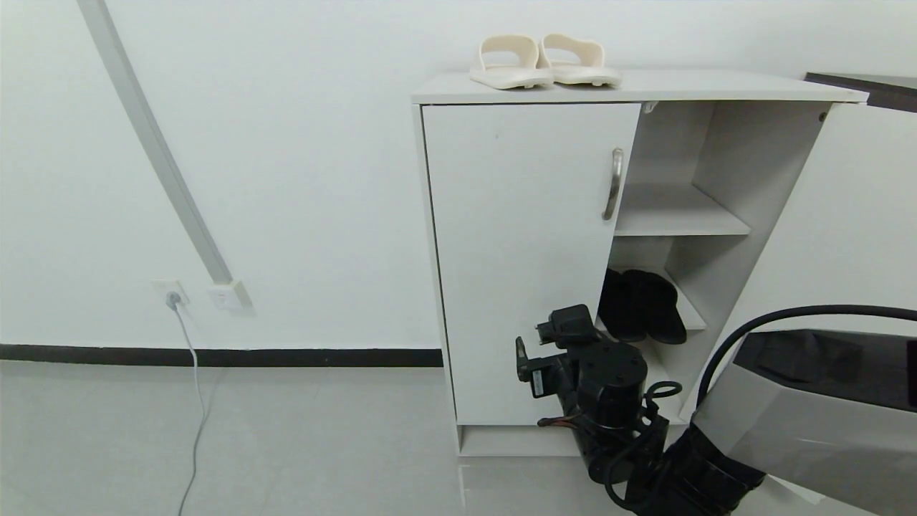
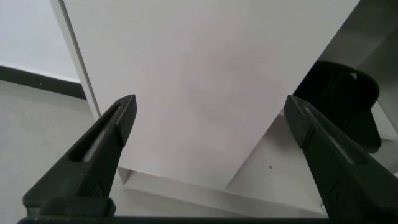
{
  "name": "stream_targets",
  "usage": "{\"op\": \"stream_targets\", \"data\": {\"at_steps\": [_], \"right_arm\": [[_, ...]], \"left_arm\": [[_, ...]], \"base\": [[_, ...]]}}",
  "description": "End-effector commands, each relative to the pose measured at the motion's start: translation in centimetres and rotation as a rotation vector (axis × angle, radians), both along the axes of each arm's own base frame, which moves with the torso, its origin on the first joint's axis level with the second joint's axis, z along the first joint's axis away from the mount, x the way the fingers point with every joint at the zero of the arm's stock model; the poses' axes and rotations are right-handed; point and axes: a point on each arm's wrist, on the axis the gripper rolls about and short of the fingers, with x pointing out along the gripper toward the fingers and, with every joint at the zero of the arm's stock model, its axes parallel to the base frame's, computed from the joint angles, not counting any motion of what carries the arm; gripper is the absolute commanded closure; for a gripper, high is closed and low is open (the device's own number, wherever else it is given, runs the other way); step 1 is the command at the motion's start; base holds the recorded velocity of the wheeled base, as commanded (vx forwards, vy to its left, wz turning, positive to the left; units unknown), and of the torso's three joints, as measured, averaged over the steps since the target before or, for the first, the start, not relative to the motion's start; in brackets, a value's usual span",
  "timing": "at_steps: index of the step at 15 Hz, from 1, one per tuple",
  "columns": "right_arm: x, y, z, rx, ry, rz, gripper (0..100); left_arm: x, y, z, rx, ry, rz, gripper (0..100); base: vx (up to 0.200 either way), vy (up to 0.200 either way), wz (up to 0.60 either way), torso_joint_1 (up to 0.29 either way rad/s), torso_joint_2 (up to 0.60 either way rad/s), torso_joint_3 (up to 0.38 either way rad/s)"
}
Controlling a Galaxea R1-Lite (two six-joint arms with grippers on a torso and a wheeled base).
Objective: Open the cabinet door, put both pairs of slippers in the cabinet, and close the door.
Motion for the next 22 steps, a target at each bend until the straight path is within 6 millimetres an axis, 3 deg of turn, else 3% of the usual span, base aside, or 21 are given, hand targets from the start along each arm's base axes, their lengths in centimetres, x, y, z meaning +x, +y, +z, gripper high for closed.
{"op": "stream_targets", "data": {"at_steps": [1, 10, 22], "right_arm": [[-0.03, -0.01, -0.11, -0.003, 0.002, 0.0, 0], [-0.05, -0.03, -0.13, -0.003, 0.002, 0.0, 0], [-0.03, -0.01, -0.1, -0.002, 0.001, 0.0, 0]], "left_arm": [[0.01, 0.0, 0.01, 0.0, 0.001, 0.001, 100], [0.01, 0.0, 0.01, 0.0, 0.001, 0.0, 100], [0.01, 0.0, 0.01, 0.0, 0.001, 0.001, 100]], "base": [[0.0, 0.0, 0.0, 0.002, -0.2, -0.276], [0.0, 0.0, 0.0, 0.073, -0.43, -0.356], [0.0, 0.0, 0.0, 0.174, -0.49, -0.321]]}}
